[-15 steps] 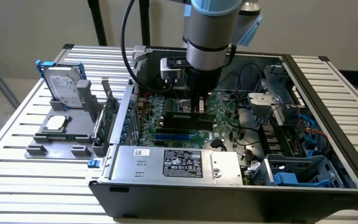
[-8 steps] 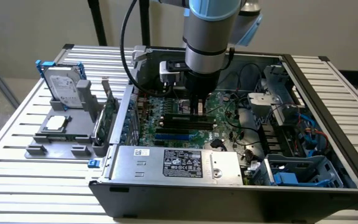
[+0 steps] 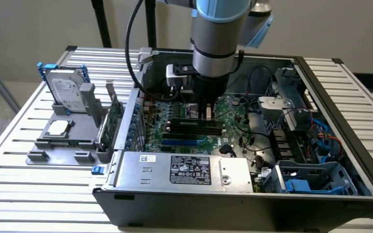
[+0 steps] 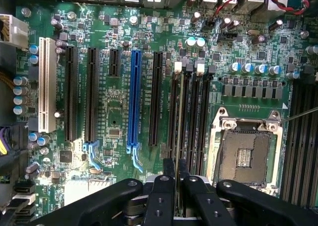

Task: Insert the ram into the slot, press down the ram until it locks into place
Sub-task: 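Insert the ram into the slot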

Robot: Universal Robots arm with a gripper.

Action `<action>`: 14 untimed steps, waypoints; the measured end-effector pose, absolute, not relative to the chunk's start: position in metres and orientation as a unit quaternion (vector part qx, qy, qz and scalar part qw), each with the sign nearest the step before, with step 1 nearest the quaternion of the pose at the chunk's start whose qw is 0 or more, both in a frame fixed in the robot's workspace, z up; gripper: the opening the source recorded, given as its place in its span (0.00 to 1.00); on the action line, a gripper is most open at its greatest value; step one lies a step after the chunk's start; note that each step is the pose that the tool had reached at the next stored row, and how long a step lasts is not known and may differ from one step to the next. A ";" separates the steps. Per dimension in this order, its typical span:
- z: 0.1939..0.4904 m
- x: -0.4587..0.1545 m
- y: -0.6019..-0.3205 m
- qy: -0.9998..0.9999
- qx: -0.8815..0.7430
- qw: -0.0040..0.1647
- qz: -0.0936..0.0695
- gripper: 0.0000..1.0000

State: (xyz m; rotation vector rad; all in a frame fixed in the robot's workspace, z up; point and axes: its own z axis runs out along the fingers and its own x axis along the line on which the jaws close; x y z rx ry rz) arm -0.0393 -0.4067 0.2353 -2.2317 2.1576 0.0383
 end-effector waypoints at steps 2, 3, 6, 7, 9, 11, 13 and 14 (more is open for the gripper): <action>0.235 -0.039 -0.407 0.695 -0.719 0.019 0.012 0.14; 0.235 -0.039 -0.407 0.695 -0.719 0.019 0.012 0.14; 0.234 -0.040 -0.407 0.695 -0.719 0.019 0.011 0.14; 0.234 -0.040 -0.407 0.695 -0.719 0.019 0.011 0.14; 0.233 -0.040 -0.407 0.695 -0.719 0.019 0.011 0.14; 0.231 -0.040 -0.407 0.695 -0.719 0.019 0.010 0.14; 0.230 -0.041 -0.407 0.695 -0.719 0.019 0.010 0.14; 0.230 -0.041 -0.407 0.695 -0.719 0.019 0.010 0.14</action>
